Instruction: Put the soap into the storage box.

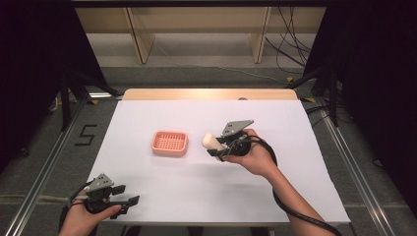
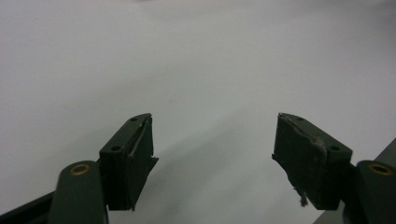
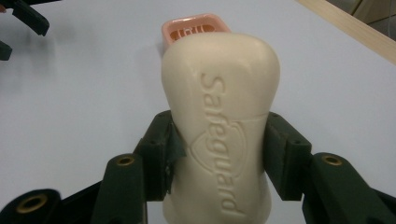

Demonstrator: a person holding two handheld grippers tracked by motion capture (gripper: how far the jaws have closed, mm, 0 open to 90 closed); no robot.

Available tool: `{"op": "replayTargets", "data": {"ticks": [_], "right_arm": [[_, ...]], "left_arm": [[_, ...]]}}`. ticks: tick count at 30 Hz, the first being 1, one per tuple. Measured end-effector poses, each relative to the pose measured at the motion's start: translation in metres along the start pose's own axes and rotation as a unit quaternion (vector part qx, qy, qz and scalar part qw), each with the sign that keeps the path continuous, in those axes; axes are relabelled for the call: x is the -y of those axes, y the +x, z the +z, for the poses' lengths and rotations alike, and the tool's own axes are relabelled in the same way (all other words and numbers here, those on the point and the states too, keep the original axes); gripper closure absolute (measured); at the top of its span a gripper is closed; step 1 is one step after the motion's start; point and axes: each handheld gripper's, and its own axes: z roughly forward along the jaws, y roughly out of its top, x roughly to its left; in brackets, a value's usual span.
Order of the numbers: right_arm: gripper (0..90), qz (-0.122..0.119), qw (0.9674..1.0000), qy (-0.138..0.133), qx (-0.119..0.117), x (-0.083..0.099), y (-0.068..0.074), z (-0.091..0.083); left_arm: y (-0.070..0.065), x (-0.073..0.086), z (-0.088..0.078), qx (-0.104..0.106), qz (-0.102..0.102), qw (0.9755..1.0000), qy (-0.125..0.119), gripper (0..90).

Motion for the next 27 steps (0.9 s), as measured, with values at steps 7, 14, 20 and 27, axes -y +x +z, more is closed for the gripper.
{"op": "replayTargets", "data": {"ticks": [7,14,20,27], "right_arm": [[50.5,-0.005,1.0,-0.003,-0.001,-0.004,0.0,0.004],[50.5,-0.005,1.0,-0.005,0.003,-0.006,0.0,0.008],[50.5,0.003,1.0,-0.004,0.004,-0.007,0.0,0.01],[50.5,-0.001,0.9999,-0.009,0.01,-0.01,0.0,0.011]], "left_arm": [[0.001,0.001,-0.002,-0.002,0.001,1.0,0.002,28.3],[0.0,0.002,-0.002,-0.004,-0.002,1.0,-0.005,28.3],[0.001,0.002,-0.003,-0.002,-0.001,1.0,-0.001,28.3],[0.0,0.002,-0.003,-0.002,-0.007,1.0,-0.007,28.3]]}}
